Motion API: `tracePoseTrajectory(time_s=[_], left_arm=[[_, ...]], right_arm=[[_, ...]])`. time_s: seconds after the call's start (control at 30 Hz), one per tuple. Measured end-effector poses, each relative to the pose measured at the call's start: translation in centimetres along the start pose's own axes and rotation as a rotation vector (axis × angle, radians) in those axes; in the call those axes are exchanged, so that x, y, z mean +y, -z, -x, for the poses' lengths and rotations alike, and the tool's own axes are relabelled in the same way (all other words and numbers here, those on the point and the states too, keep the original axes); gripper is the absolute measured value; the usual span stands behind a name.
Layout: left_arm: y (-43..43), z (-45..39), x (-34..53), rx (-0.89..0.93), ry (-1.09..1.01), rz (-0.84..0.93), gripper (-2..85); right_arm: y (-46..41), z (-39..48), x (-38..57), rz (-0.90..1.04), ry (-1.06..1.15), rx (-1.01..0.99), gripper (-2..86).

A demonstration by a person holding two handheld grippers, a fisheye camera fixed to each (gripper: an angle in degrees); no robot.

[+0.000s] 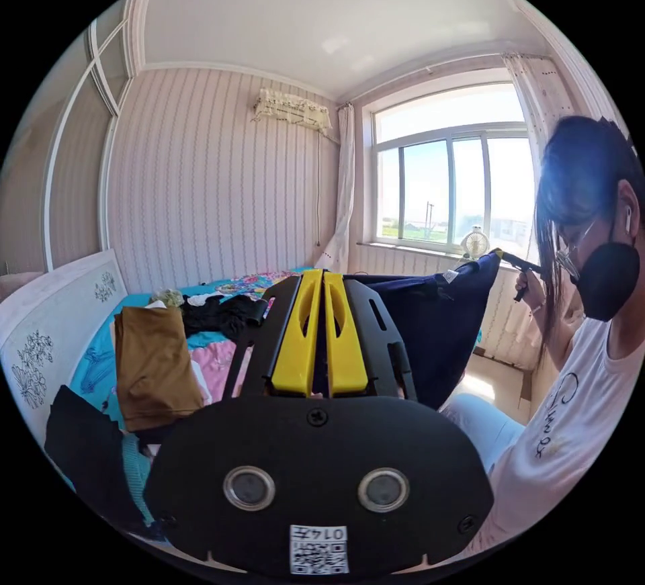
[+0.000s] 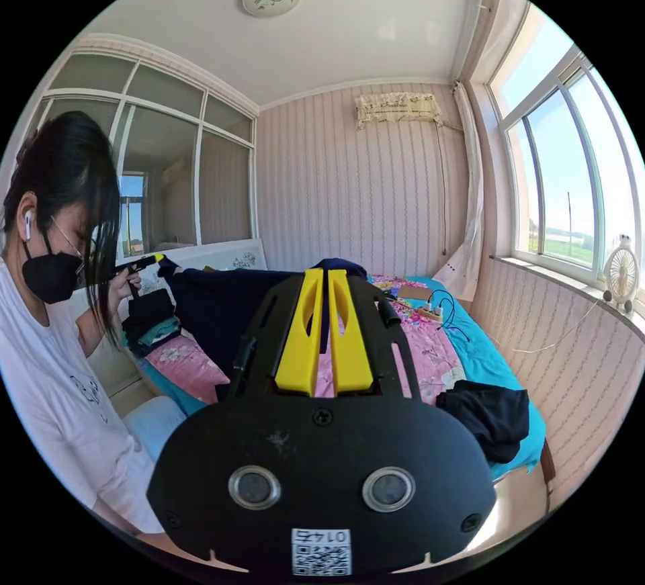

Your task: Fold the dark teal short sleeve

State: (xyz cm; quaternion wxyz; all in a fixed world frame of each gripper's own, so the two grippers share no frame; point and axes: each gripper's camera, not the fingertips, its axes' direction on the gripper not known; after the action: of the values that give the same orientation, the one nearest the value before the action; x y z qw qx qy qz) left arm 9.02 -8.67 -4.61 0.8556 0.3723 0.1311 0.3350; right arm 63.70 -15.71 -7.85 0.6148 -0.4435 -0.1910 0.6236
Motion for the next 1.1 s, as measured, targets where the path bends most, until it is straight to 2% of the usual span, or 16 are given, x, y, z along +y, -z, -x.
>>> tracePoseTrajectory(time_s=[0.13,0.27,0.4,0.57,0.7,0.8,0.97,1.1], left_arm=[[0.6,1.8,-2.1,-0.076,0.006,0.04,-1.0],[-3.8,4.9,-3.3,-0.111,0.068,0.115,-1.0],[-10.5,8.3,-2.9,-0.22,0.093,0.227,-1.0],[-24.2,14.5,1.6,-0.353,0.166,0.459,-0.9],[-32.2,19.2,7.5,-0.369,0.321,0.589,-0.5],[-33.3,20.6,10.3,-0.437,0.372,0.611,-0.4],[-29.0,18.7,16.1,-0.351,0.287,0.681,0.5],[-22.2,12.4,22.9,-0.157,0.238,0.794,2.9]], right_arm=[[-2.1,1.2,-3.5,0.001,0.057,-0.045,0.3],[-8.1,0.6,-5.9,0.06,0.075,-0.071,0.3],[-19.4,-1.0,-7.1,0.219,0.108,-0.032,0.3],[-36.1,-4.2,-4.8,0.463,0.063,0.0,0.4],[-50.0,-6.9,0.4,0.645,-0.057,0.014,0.9],[-56.6,-8.7,5.2,0.741,-0.168,0.02,1.8],[-57.9,-10.8,11.6,0.814,-0.25,0.04,4.1],[-50.9,-9.7,15.9,0.824,-0.28,-0.104,5.0]])
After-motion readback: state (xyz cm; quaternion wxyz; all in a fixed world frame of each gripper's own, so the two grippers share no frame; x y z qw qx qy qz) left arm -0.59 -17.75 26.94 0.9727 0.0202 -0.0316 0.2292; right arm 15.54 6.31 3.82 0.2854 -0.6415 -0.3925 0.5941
